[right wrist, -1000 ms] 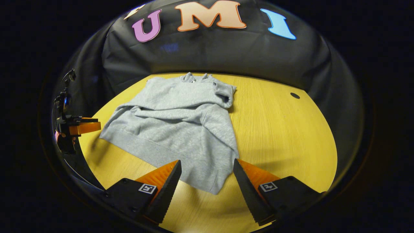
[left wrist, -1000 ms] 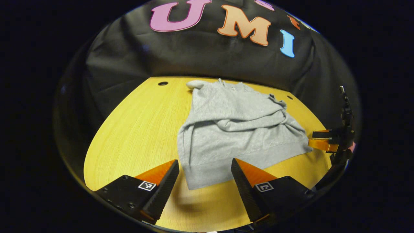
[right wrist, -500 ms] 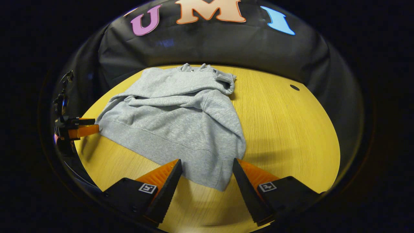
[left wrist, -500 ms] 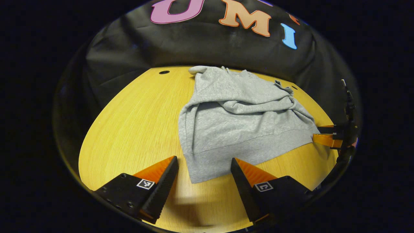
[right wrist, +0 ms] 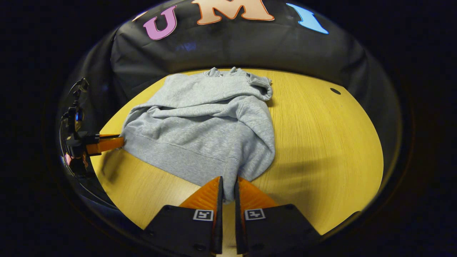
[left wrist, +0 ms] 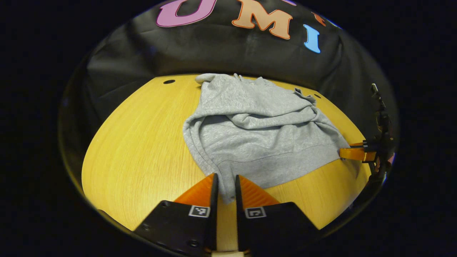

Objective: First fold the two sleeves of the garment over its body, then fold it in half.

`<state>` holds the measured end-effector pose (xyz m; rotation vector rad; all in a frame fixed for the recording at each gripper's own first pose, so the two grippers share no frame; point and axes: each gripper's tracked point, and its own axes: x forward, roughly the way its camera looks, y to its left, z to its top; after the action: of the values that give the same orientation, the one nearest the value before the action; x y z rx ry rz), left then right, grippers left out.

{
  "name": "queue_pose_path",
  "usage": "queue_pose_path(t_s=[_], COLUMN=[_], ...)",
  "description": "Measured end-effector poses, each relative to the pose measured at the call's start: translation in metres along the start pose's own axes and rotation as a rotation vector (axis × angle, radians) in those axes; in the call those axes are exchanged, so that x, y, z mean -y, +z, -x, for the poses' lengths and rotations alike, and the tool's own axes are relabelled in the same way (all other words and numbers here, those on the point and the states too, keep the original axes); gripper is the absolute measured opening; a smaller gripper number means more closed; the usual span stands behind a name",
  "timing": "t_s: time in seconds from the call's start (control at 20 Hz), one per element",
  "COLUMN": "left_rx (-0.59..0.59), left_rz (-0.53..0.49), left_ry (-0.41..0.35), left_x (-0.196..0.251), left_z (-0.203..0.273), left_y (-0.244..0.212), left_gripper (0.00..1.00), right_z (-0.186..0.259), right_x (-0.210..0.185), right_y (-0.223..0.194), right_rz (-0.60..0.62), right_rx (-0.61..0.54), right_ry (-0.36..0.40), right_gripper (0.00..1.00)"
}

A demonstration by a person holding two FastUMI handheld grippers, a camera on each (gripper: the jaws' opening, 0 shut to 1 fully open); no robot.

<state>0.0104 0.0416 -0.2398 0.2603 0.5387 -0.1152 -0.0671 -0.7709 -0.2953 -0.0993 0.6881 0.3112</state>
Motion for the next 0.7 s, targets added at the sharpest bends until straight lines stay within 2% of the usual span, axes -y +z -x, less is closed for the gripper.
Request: queue_pose_path(t_s=[0.05,0.1,0.2,0.25,0.3,0.5,0.7], left_rx=[-0.006,-0.009,-0.011,-0.014,-0.011,0.008,0.076], left_rz=[-0.01,-0.022,-0.023,-0.016,-0.006,0.032,0.1], left_ry=[-0.001,0.002,0.009,0.012,0.016,0.036,-0.001], left_x=[0.001,0.001,0.002,0.002,0.002,0.004,0.014], left_z=[-0.002,-0.002,-0.002,-0.003,-0.003,0.003,0.013], left_y=[0.0,0.001,0.003,0.003,0.003,0.013,0.045], left_gripper=[0.09,0.06,0.02,0.0,0.0,0.0,0.0], right_z=[-0.002,-0.002,-0.001,-0.001,-0.002,0.004,0.015], right_x=[-0.001,-0.001,-0.001,-0.001,-0.001,-0.002,-0.004], right_y=[0.001,0.001,0.002,0.003,0.004,0.011,0.039], right_rz=[0.001,0.006,0.018,0.019,0.023,0.03,0.013], right_rx=[-0.001,-0.008,-0.007,0.001,0.001,0.015,0.071], right_ry=[0.004,0.0,-0.003,-0.011,-0.014,-0.019,-0.008], right_gripper=[0.17,0.09,0.09,0.09,0.04,0.04,0.04])
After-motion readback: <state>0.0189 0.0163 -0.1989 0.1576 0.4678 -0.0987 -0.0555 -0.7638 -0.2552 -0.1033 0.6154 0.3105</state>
